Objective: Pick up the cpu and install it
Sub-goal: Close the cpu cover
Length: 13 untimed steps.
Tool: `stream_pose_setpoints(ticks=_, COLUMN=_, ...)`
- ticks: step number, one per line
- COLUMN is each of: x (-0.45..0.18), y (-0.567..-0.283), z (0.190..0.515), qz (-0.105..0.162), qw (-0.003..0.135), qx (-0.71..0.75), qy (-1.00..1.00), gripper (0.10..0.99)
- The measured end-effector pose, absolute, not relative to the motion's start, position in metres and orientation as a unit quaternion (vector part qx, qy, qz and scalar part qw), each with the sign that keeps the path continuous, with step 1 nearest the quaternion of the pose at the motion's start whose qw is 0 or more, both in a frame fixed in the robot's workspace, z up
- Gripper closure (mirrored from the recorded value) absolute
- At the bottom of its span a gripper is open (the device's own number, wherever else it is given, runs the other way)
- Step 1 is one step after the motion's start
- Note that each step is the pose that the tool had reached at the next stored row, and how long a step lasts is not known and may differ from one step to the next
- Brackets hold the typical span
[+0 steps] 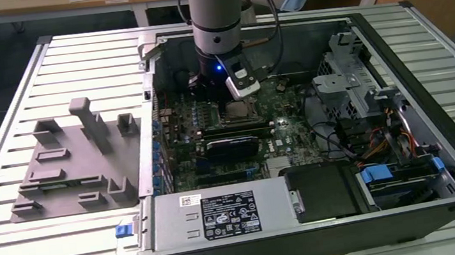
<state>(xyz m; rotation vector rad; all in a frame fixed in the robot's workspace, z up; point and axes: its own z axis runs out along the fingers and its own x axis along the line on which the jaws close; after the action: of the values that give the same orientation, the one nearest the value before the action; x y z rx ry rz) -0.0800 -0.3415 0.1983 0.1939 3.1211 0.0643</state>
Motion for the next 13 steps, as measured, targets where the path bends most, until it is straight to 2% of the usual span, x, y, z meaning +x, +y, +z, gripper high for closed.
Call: stream_pose_setpoints(ticks=13, x=-0.0800, y=-0.3414, z=0.1994, qz=0.021, qw=0.007, qx=0.062, qy=0.998, gripper=0.980)
